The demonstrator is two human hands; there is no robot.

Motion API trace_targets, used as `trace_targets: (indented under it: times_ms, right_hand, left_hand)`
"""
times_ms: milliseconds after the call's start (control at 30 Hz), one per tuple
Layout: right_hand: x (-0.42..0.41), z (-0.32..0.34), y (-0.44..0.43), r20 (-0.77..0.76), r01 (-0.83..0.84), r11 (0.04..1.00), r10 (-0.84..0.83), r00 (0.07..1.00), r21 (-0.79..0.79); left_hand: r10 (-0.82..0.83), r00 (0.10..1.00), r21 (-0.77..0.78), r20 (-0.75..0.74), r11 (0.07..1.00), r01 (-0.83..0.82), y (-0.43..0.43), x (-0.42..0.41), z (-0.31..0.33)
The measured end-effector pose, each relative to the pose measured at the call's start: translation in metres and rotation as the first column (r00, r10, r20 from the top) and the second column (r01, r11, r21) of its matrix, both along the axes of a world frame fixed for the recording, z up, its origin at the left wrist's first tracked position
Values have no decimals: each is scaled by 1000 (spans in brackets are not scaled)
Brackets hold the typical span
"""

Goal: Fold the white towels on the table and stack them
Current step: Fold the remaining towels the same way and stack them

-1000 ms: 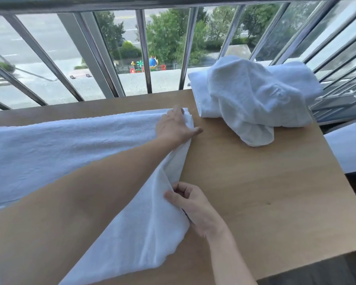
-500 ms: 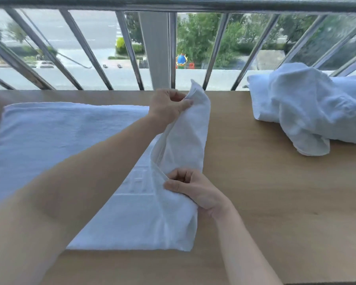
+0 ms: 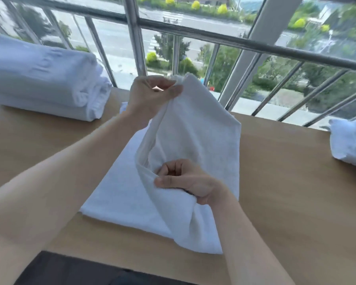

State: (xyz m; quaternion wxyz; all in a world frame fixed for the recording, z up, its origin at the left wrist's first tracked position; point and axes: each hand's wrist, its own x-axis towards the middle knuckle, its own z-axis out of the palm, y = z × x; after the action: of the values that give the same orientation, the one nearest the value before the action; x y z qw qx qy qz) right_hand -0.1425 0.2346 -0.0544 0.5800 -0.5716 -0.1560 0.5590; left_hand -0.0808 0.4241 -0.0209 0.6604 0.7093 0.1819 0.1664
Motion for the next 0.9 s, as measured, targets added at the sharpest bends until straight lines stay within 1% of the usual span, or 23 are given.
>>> trace_targets:
  times_ms: [100, 167, 233, 300, 367, 400, 433, 467, 500, 567, 600, 633, 667, 700, 733, 800, 833, 900]
  right_hand:
    - [-12, 6, 62, 18, -32, 999, 32, 999, -18]
    - [-19, -2, 100, 57, -36, 997, 40, 998, -68]
    - [-29, -19, 133, 126, 4, 987, 17, 992, -163]
    - [-41, -43, 158, 218, 93, 955, -30, 976, -281]
    - [-56, -66, 174, 325, 194, 909, -70, 943, -368]
    - [-63, -75, 180, 345, 224, 900, -90, 934, -373]
    - [-70, -81, 184, 330, 237, 903, -115, 937, -357]
    - [-75, -84, 187, 295, 244, 912, -145, 944, -331]
    - [-77, -86, 187, 257, 260, 916, -184, 949, -304]
    - [-70, -85, 179, 231, 357, 892, -300, 926, -276]
    - [-62, -85, 172, 257, 432, 858, -367, 894, -276]
    - [-54, -84, 162, 317, 511, 812, -424, 848, -280]
    - [-45, -84, 150, 413, 583, 761, -451, 791, -285]
    - [-37, -83, 137, 535, 638, 715, -434, 725, -285]
    - [-31, -83, 124, 654, 673, 685, -378, 655, -278]
    - [-21, -84, 99, 827, 703, 663, -225, 515, -258]
    - [-17, -87, 86, 884, 714, 651, -138, 447, -260]
    - [-10, -92, 63, 946, 747, 606, 35, 321, -275]
  left_hand:
    - [32, 999, -28, 26, 999, -31, 63, -9, 4]
    - [41, 999, 10, -2, 999, -41, 98, -13, -7]
    - [67, 993, 66, -93, 996, -61, 124, -20, -37]
    - [96, 969, 84, -226, 993, -79, 141, -32, -73]
    - [88, 946, 100, -313, 993, -59, 151, -46, -104]
    - [89, 939, 149, -333, 988, -41, 155, -54, -116]
    - [97, 933, 223, -346, 975, -19, 157, -61, -127]
    - [103, 928, 291, -357, 957, 6, 159, -68, -134]
    - [102, 922, 322, -373, 946, 26, 160, -74, -141]
    - [55, 905, 270, -422, 960, 67, 161, -82, -151]
    - [29, 895, 238, -445, 967, 86, 162, -83, -154]
    - [15, 889, 221, -457, 970, 97, 163, -82, -155]
    - [12, 887, 216, -461, 971, 99, 163, -79, -154]
    - [14, 886, 217, -463, 971, 98, 164, -75, -153]
    - [14, 884, 226, -468, 969, 104, 164, -70, -150]
    - [0, 883, 239, -469, 963, 126, 163, -61, -148]
    - [-10, 889, 232, -458, 964, 130, 162, -56, -146]
    - [-9, 921, 205, -390, 974, 96, 160, -49, -141]
